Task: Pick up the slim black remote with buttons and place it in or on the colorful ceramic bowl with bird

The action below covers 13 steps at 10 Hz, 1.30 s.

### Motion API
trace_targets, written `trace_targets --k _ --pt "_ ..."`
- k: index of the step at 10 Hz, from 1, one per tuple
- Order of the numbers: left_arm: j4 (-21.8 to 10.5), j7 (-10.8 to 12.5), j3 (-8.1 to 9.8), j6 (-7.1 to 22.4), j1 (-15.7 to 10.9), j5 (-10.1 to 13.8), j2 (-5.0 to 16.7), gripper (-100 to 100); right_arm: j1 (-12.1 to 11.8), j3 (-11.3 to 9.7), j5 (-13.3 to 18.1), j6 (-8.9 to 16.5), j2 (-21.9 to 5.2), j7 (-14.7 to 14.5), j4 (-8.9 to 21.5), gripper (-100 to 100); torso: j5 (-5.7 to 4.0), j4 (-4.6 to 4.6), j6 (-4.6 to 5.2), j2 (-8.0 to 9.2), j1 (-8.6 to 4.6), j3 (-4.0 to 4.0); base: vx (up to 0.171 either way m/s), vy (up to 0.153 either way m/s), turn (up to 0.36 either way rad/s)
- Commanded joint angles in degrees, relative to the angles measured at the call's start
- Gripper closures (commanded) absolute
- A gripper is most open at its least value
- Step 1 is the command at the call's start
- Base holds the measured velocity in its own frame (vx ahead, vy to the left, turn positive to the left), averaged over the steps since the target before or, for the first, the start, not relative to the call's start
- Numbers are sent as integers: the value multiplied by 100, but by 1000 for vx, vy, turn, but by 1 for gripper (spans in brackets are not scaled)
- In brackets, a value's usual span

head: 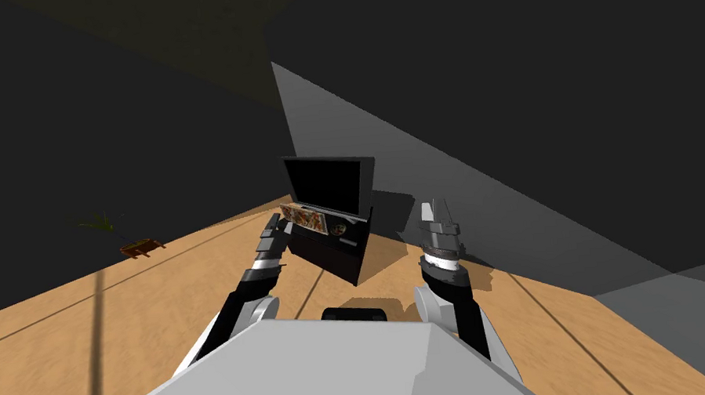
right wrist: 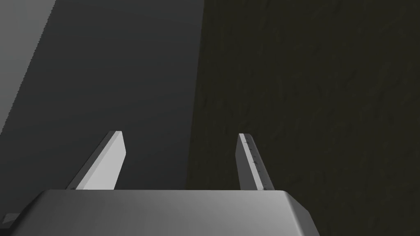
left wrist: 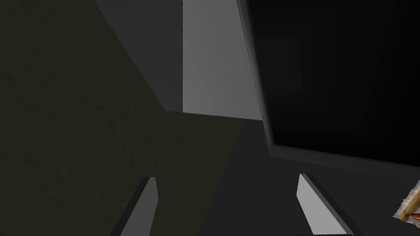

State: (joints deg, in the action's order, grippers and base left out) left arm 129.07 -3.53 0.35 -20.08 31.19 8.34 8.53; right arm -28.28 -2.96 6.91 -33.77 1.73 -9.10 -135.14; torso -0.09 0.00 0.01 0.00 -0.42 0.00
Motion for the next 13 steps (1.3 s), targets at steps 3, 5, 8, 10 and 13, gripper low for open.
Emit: trace_targets --k 3,5,8,10,13 --pt "-687 -98 267 547 -6 487 397 -100 0 0 0 0 0 0 0 0 0 -2 -1 -5 -1 -3 13 -126 24" --pt "-881 -134 331 734 -33 626 502 -100 0 0 0 0 0 0 0 0 -1 -1 0 -7 2 -4 17 -92 11" --pt "-1327 -213 438 1124 -111 900 711 -100 0 0 0 0 0 0 0 0 0 -3 0 -13 8 -8 33 -98 9" --pt "-1589 -257 479 1332 -163 1034 814 -100 0 0 0 0 -1 0 0 0 2 -3 0 -11 14 -6 23 -81 3" --pt "-1904 -302 512 1547 -224 1164 915 -100 0 0 0 0 0 0 0 0 1 -4 0 -17 9 -10 32 -82 2"
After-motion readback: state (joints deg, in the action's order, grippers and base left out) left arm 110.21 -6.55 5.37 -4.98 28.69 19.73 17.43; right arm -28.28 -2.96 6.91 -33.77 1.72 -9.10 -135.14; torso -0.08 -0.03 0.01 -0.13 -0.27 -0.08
